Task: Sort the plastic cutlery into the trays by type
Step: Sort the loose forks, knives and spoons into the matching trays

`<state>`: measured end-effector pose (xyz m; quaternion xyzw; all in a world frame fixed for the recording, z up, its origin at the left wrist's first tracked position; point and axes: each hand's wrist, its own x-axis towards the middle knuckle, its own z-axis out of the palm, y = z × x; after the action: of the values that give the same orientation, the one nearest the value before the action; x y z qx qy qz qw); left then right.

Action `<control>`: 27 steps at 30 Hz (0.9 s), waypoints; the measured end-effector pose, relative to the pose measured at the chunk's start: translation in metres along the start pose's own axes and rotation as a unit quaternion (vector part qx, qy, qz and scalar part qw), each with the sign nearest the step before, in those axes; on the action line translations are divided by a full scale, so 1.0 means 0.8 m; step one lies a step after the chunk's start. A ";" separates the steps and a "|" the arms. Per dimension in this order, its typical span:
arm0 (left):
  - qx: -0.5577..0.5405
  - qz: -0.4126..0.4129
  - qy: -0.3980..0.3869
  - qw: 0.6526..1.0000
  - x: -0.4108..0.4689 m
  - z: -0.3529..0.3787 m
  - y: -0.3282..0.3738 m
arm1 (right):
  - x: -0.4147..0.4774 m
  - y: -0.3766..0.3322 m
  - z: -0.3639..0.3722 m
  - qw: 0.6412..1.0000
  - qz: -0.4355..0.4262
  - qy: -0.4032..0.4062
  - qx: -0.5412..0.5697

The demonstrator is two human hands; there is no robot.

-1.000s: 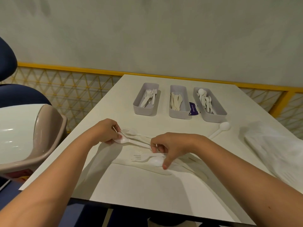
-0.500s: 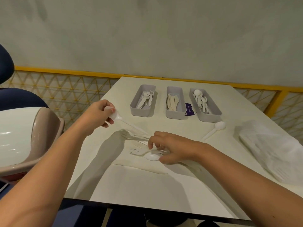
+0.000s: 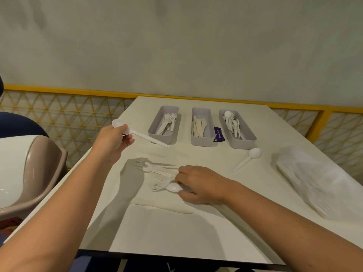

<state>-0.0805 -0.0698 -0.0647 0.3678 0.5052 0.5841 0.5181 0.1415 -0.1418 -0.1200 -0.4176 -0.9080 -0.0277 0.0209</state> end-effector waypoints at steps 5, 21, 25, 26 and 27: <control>-0.043 -0.001 0.036 0.998 0.009 0.008 -0.005 | -0.001 0.007 0.022 0.989 -0.009 0.120 -0.086; -0.027 -0.006 -0.130 0.991 -0.045 0.110 -0.026 | 0.031 0.030 -0.059 0.816 0.276 0.290 0.418; 0.012 -0.061 -0.202 0.977 -0.067 0.137 -0.024 | 0.039 0.039 -0.064 0.783 0.334 0.292 0.437; 0.011 -0.071 -0.207 0.976 -0.070 0.143 -0.024 | 0.039 0.042 -0.063 0.777 0.349 0.296 0.432; 0.010 -0.081 -0.210 0.974 -0.071 0.148 -0.025 | 0.039 0.045 -0.062 0.770 0.362 0.300 0.431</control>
<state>0.0477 -0.1017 -0.0530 0.4453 0.4194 0.4450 0.6540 0.1495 -0.0981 -0.0678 -0.6326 -0.5540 0.2521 0.4788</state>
